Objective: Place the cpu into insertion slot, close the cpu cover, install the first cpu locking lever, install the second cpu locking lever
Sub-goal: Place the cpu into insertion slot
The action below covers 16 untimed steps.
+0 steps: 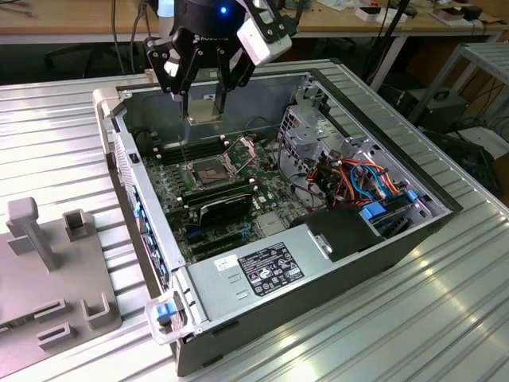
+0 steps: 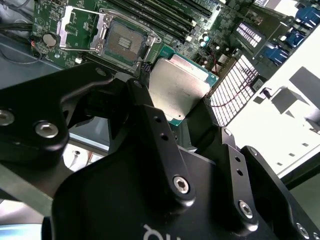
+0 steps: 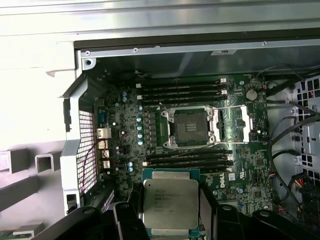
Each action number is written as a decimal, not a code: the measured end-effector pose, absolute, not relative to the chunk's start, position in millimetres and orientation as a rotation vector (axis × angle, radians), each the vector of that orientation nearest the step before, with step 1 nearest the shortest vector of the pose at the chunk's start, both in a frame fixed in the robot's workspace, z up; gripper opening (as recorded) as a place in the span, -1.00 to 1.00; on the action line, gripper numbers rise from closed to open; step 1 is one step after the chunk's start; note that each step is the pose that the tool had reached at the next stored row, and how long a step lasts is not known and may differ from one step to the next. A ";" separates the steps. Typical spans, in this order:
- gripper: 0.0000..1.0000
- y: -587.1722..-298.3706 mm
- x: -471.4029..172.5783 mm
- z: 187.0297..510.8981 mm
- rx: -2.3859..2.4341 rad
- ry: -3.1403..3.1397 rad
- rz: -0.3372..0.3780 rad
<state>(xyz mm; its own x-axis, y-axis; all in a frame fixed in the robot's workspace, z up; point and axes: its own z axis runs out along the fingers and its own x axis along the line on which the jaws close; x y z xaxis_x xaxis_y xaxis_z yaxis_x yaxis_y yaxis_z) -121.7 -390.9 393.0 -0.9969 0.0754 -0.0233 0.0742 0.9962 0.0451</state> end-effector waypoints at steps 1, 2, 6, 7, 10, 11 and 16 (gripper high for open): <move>0.09 -390.3 -121.7 393.0 0.117 3.114 0.069; 0.09 -389.9 -121.7 393.1 0.117 3.114 0.069; 0.09 -387.3 -121.6 393.0 0.117 3.114 0.069; 0.09 -386.7 -121.6 393.0 0.117 3.114 0.069; 0.09 -385.4 -121.6 393.0 0.117 3.114 0.069; 0.09 -384.9 -121.6 393.0 0.116 3.114 0.069; 0.09 -384.0 -121.6 393.0 0.117 3.114 0.069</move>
